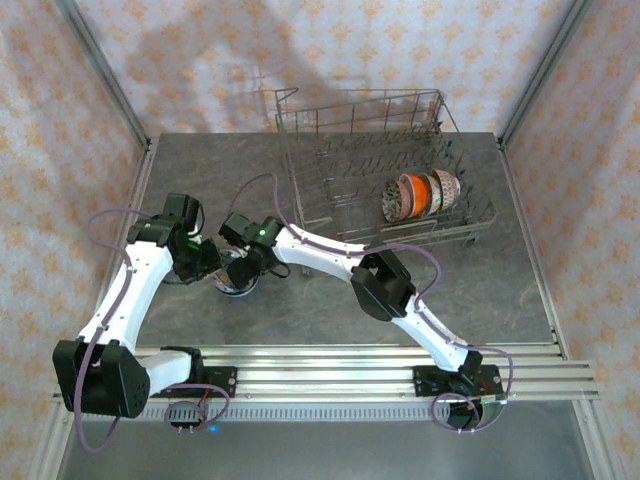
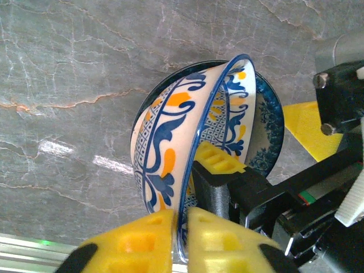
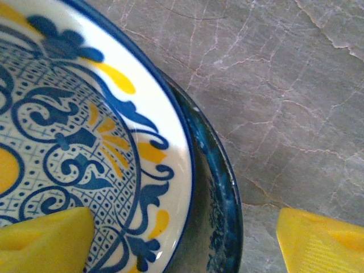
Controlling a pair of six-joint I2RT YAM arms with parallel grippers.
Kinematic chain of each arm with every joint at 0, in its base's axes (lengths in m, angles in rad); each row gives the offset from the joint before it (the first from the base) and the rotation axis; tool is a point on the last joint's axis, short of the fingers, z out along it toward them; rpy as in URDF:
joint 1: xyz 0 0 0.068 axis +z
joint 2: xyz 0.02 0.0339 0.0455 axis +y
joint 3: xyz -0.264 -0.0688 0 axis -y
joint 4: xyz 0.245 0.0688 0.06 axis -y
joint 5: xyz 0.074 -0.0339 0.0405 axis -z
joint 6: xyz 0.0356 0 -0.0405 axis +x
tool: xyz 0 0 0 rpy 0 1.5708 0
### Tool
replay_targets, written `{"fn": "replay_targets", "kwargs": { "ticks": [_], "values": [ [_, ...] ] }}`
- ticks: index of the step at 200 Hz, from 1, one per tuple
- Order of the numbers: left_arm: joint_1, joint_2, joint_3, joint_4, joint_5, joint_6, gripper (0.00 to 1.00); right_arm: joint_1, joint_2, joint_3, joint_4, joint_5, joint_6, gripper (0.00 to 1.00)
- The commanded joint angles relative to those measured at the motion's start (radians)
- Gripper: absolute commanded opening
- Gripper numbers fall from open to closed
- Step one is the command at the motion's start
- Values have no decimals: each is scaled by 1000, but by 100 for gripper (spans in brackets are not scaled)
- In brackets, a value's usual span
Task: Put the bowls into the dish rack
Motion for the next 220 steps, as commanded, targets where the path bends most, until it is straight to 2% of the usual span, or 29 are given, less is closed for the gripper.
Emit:
{"fn": "replay_targets", "kwargs": {
  "ticks": [1, 16, 45, 174, 220],
  "values": [
    [6, 12, -17, -1, 1, 0, 20, -1, 19, 33, -27, -27, -5, 84],
    [6, 15, -24, 3, -1, 4, 25, 0, 24, 38, -31, -35, -6, 84],
    [6, 30, -38, 10, -8, 11, 28, -2, 29, 47, -38, -43, -6, 84],
    [7, 106, -38, -4, -117, 61, 26, -11, 36, 79, -65, -20, -7, 84],
    [6, 103, -53, 29, -114, 56, 29, -22, 12, 108, -98, 52, 16, 84]
  ]
}}
